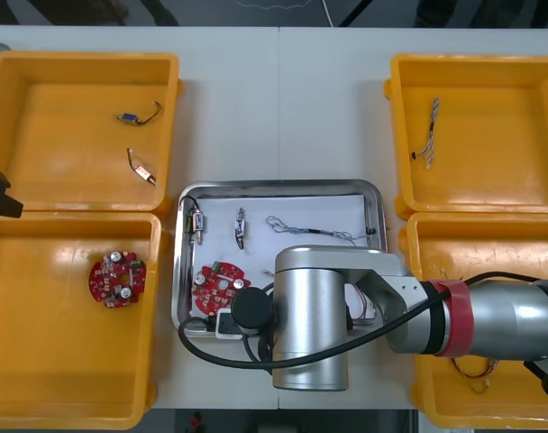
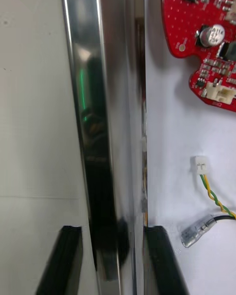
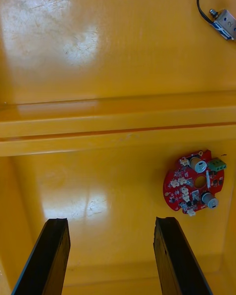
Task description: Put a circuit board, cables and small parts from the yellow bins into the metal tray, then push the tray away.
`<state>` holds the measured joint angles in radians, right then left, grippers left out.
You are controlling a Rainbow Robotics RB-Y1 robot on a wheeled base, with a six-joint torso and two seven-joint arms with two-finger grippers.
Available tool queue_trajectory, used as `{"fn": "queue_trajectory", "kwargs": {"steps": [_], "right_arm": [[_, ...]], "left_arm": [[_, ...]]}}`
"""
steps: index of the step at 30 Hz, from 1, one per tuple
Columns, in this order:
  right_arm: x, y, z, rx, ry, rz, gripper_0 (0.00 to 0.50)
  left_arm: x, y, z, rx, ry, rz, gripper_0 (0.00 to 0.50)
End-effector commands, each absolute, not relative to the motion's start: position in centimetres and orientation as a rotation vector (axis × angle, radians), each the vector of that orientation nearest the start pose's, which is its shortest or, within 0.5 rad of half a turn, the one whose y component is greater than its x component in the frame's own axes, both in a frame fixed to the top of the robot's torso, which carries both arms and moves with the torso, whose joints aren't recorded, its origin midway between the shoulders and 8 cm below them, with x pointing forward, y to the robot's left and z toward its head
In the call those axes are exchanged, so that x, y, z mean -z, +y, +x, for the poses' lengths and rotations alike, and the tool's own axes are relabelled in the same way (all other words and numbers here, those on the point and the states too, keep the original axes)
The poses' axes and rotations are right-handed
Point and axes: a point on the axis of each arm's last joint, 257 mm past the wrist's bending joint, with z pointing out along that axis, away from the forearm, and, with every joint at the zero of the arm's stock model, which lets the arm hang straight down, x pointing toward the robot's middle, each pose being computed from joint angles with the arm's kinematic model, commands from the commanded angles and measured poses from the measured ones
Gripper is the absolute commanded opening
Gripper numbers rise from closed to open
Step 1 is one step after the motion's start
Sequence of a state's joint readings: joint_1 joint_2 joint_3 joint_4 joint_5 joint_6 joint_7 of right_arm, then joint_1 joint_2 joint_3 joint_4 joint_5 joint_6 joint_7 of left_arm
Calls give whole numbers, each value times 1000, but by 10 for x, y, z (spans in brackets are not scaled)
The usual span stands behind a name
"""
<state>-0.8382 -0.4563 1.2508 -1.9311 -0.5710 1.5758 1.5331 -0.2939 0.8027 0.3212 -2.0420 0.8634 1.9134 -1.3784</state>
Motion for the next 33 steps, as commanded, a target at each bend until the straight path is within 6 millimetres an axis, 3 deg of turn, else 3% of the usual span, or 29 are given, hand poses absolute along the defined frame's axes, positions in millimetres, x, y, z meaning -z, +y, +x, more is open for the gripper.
{"fn": "queue_trajectory", "kwargs": {"steps": [1, 4, 15, 33], "right_arm": [[324, 9, 321, 269, 1995, -1983, 57], [323, 10, 322, 273, 1994, -1975, 0], [313, 6, 348, 369, 1939, -1913, 0], [266, -4, 411, 597, 1734, -1972, 0]], "left_arm": [[114, 400, 411, -39, 2613, 9, 500], [114, 400, 410, -44, 2615, 11, 500], [114, 400, 410, -44, 2615, 11, 500], [114, 400, 410, -44, 2615, 11, 500]]}}
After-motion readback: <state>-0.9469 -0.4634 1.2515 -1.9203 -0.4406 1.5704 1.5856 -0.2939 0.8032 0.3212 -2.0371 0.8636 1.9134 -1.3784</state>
